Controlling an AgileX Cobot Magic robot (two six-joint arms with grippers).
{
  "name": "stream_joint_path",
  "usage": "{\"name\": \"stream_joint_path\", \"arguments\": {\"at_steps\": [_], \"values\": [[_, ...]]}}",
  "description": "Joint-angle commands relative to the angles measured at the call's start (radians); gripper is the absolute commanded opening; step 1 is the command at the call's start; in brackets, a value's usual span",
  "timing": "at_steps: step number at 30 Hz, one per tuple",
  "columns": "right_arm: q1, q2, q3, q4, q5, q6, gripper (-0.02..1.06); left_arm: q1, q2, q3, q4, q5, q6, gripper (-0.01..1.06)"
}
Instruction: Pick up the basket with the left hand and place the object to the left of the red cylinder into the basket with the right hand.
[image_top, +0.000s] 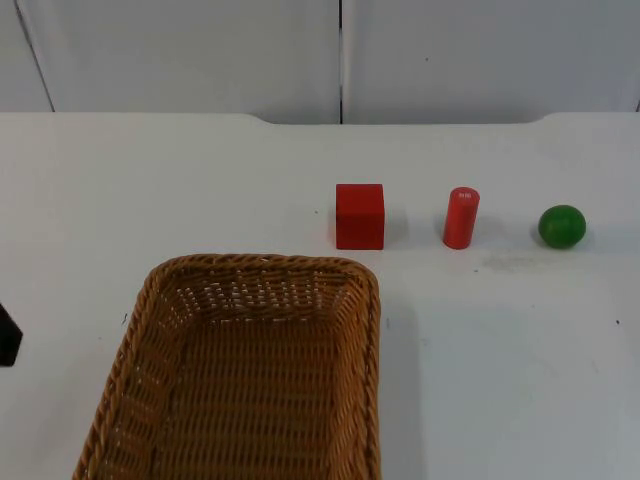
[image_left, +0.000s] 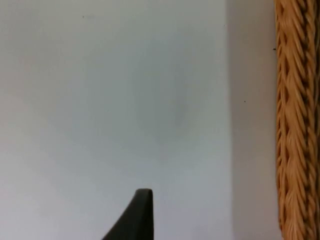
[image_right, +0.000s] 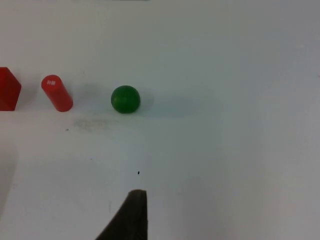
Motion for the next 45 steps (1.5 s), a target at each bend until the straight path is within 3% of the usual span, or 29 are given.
{"name": "stream_joint_path", "arguments": {"at_steps": [1,12,17,21,31,40,45], "values": [[-0.006,-0.003,-0.006,0.014,-0.011,-0.017,1.05,-0.006,0.043,-0.027,-0.029,-0.016,0.027,1.05],[-0.006,-0.003,-0.006,0.014,-0.011,-0.017,1.05,-0.006,0.261,-0.101,-0.208,-0.048,0.222,1.05],[-0.006,-0.003,-0.005,0.016,-0.011,-0.017,1.05,-0.006,0.361,-0.101,-0.424,-0.067,0.432,1.05],[-0.006,-0.003,-0.005,0.016,-0.011,-0.017,1.05,-0.006,0.4,-0.101,-0.497,-0.075,0.5,1.05],[-0.006,-0.003,-0.005,0.02,-0.005,-0.017,1.05,-0.104,0.505,-0.101,-0.454,-0.225,0.449,1.05],[-0.006,-0.003,-0.005,0.02,-0.005,-0.017,1.05,-0.105,0.623,-0.101,-0.459,-0.226,0.433,1.05],[-0.006,-0.003,-0.005,0.02,-0.005,-0.017,1.05,-0.148,0.663,-0.101,-0.45,-0.26,0.431,1.05]]}}
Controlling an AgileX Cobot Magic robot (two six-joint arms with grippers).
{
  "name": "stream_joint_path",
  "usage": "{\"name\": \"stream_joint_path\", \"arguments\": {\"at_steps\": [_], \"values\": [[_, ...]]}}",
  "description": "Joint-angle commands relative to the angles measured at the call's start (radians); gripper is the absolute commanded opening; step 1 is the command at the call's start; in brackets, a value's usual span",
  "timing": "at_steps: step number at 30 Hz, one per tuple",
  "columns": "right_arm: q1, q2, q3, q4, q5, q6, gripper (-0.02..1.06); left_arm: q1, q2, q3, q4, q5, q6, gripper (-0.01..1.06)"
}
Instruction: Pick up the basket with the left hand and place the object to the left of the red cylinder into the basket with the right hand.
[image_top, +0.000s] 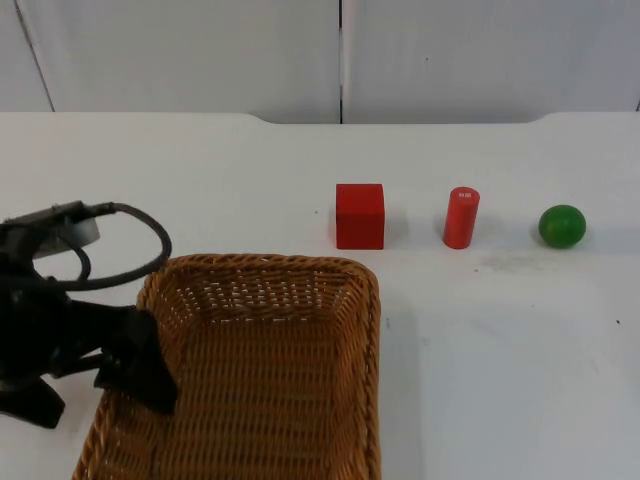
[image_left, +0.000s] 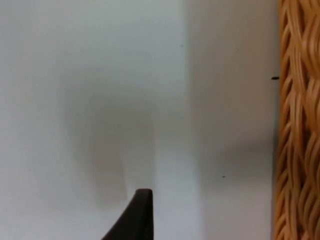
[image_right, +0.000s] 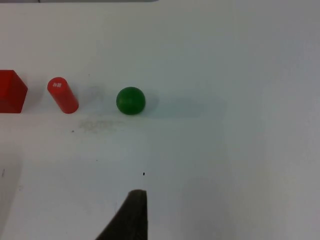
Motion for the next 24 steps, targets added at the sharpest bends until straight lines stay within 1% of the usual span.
{"name": "stream_joint_path", "arguments": {"at_steps": [1,3,8,14,16,17,18,22,23,24], "values": [[-0.006,-0.003,-0.005,0.004,-0.003,-0.017,1.05,-0.025,0.014,-0.002,0.01,-0.022,-0.008,1.05],[-0.006,-0.003,-0.005,0.004,-0.003,-0.017,1.05,-0.052,0.032,-0.002,0.02,-0.05,-0.032,1.05],[-0.006,-0.003,-0.005,0.004,-0.003,-0.017,1.05,-0.062,0.055,-0.002,0.02,-0.107,-0.061,1.05],[-0.006,-0.003,-0.005,0.004,-0.003,-0.017,1.05,-0.062,0.062,-0.002,0.018,-0.121,-0.063,1.04],[-0.006,-0.003,-0.005,0.004,-0.003,-0.017,1.05,-0.062,0.066,-0.002,0.017,-0.121,-0.063,0.98],[-0.006,-0.003,-0.005,0.004,-0.003,-0.017,1.05,-0.062,0.07,-0.002,0.016,-0.121,-0.063,0.88],[-0.006,-0.003,-0.005,0.004,-0.003,-0.017,1.05,-0.062,0.07,-0.002,0.016,-0.121,-0.063,0.88],[-0.006,-0.003,-0.005,0.004,-0.003,-0.017,1.05,-0.062,0.07,-0.002,-0.004,-0.121,-0.065,0.55],[-0.006,-0.003,-0.005,0.004,-0.003,-0.017,1.05,-0.062,0.07,-0.002,-0.004,-0.121,-0.065,0.55],[-0.006,-0.003,-0.005,0.001,-0.007,-0.017,1.05,-0.062,0.07,-0.002,-0.009,-0.121,-0.065,0.47]]}}
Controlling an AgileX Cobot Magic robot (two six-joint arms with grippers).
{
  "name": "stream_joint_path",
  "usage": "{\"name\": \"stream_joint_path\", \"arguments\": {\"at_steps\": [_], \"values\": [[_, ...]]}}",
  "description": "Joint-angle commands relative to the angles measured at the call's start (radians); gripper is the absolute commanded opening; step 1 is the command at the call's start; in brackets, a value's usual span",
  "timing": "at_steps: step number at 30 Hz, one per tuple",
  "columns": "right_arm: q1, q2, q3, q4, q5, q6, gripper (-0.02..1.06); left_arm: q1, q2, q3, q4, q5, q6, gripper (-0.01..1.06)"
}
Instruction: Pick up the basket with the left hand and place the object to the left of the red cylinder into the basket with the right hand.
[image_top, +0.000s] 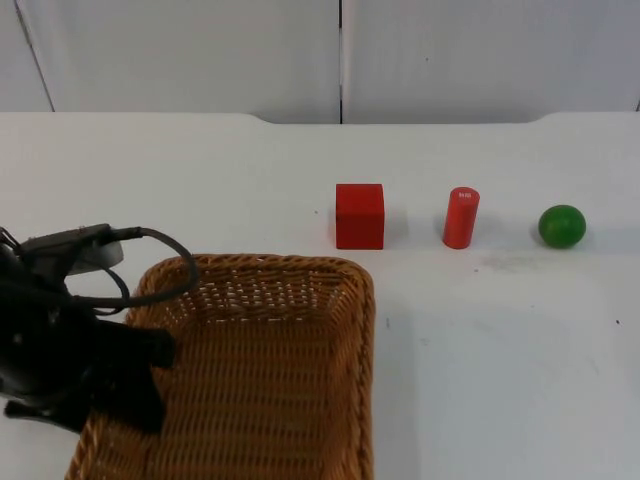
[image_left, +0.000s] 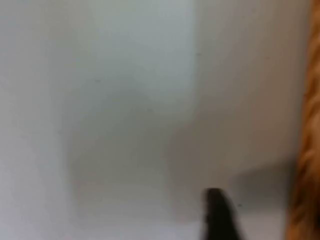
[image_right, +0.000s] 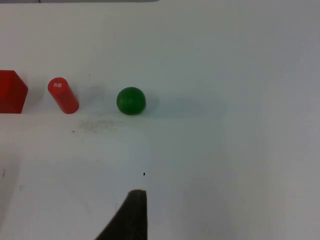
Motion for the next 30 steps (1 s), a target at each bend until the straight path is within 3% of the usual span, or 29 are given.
{"name": "stream_joint_path", "arguments": {"at_steps": [1,3,4,5,6,19,27,30], "values": [[-0.006,-0.003,-0.005,-0.001,-0.009,-0.017,1.05,-0.003,0.001,0.0,-0.014,-0.014,-0.007,0.36],[-0.006,-0.003,-0.005,-0.001,-0.013,-0.017,1.05,-0.003,-0.001,0.0,-0.042,-0.024,-0.007,0.12],[-0.006,-0.003,-0.005,-0.001,-0.013,-0.017,1.05,-0.003,-0.001,0.0,-0.042,-0.024,-0.007,0.12],[-0.006,-0.003,-0.005,-0.001,-0.013,-0.017,1.05,-0.003,-0.001,0.0,-0.052,-0.027,-0.007,0.02],[-0.006,-0.003,-0.005,-0.001,-0.013,-0.017,1.05,-0.003,-0.001,0.0,-0.063,-0.025,-0.007,0.0],[-0.006,-0.003,-0.005,-0.001,-0.011,-0.017,1.05,0.017,-0.131,0.0,-0.068,0.14,-0.009,0.0],[-0.006,-0.003,-0.005,0.002,0.012,-0.017,1.05,0.197,-0.248,0.0,-0.016,0.33,-0.011,0.0],[-0.006,-0.003,-0.005,0.002,0.01,-0.017,1.05,0.255,-0.284,0.0,0.093,0.378,-0.09,0.0]]}}
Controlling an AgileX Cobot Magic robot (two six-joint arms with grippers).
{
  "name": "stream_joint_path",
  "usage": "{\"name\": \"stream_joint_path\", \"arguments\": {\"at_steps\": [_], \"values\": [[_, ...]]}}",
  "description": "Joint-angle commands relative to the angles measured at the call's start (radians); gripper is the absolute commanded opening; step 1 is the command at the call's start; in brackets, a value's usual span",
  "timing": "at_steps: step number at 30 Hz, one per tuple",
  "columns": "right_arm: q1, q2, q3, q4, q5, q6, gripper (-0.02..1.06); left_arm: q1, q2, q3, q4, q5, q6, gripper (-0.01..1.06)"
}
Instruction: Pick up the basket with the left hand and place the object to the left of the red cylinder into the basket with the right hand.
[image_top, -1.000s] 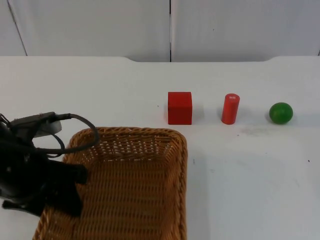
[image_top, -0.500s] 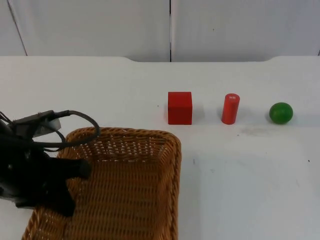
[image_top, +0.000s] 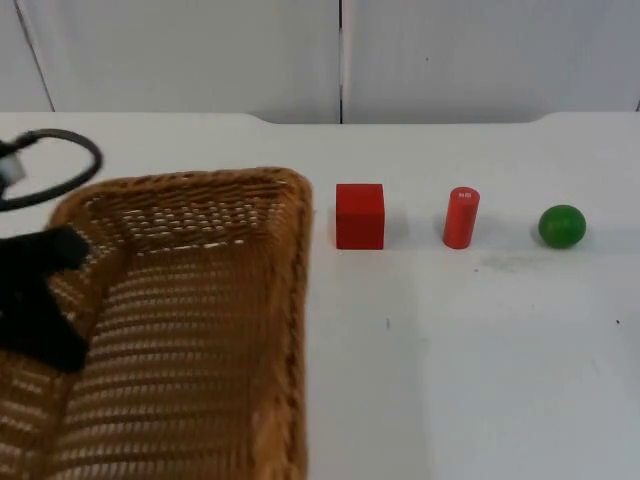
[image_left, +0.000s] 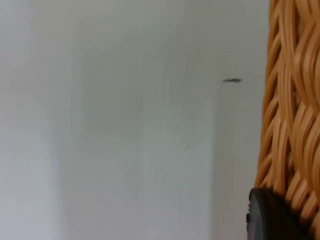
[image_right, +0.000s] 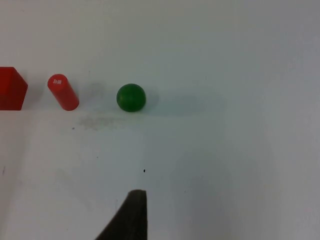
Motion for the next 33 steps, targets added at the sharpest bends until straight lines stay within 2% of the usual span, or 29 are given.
{"name": "stream_joint_path", "arguments": {"at_steps": [1,3,7,11,13,17,33], "values": [[-0.006,-0.003,-0.005,0.002,0.004,-0.017,1.05,0.025,-0.041,-0.003,0.082,0.065,-0.068,0.0],[-0.006,-0.003,-0.005,0.002,0.004,-0.017,1.05,0.025,-0.052,-0.006,0.107,0.072,-0.083,0.0],[-0.006,-0.003,-0.005,0.002,0.002,-0.017,1.05,0.025,-0.079,-0.077,0.128,0.177,-0.111,0.0],[-0.006,-0.003,-0.005,0.002,0.002,-0.017,1.05,0.025,-0.103,-0.134,0.131,0.225,-0.14,0.0],[-0.006,-0.003,-0.005,0.002,0.002,-0.017,1.05,0.025,-0.114,-0.146,0.144,0.225,-0.158,0.0],[-0.006,-0.003,-0.005,0.023,-0.001,-0.017,1.05,0.025,-0.136,-0.162,0.264,0.212,-0.263,0.0],[-0.006,-0.003,-0.005,0.018,-0.008,-0.017,1.05,0.025,-0.135,-0.162,0.282,0.206,-0.257,0.0]]}}
